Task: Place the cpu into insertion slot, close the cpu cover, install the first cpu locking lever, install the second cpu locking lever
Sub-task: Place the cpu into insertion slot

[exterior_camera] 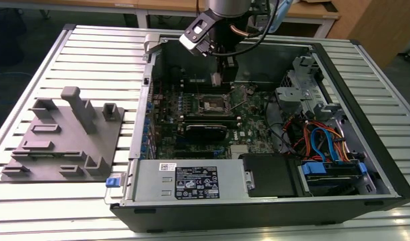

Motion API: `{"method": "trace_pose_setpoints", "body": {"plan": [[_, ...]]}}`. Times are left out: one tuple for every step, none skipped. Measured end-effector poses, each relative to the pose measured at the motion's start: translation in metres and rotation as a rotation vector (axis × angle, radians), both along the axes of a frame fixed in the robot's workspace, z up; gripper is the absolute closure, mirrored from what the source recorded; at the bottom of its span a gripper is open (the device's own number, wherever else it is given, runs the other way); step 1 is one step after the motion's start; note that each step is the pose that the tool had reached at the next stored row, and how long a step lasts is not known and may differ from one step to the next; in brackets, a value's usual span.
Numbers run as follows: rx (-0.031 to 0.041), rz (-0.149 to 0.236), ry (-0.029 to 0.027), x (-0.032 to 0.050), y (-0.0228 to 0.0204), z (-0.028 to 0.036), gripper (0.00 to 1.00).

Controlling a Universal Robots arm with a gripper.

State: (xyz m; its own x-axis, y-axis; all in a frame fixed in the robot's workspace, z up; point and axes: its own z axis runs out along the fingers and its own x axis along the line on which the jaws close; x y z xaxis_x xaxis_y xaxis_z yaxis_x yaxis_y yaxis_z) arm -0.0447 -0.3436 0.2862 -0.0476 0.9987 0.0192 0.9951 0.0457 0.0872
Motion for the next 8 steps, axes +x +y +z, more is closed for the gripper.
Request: {"method": "trace_pose_setpoints", "body": {"plan": [[0.0001,-0.003,-0.0001,0.0,0.0003,-0.0018,0.46],[0.0002,-0.008,-0.0001,0.0,0.0008,-0.0037,0.46],[0.0001,-0.013,-0.0001,0.0,0.0014,-0.0055,0.46],[0.0,-0.018,-0.0001,0.0,0.002,-0.0074,0.46],[0.0,-0.021,-0.0001,0.0,0.0023,-0.0092,0.46],[0.0001,-0.023,-0.0001,0.0001,0.0023,-0.011,0.46],[0.0004,-0.023,-0.0002,0.0001,0.0023,-0.0124,0.46],[0.0011,-0.023,-0.0002,0.0,0.0023,-0.0128,0.46]]}}
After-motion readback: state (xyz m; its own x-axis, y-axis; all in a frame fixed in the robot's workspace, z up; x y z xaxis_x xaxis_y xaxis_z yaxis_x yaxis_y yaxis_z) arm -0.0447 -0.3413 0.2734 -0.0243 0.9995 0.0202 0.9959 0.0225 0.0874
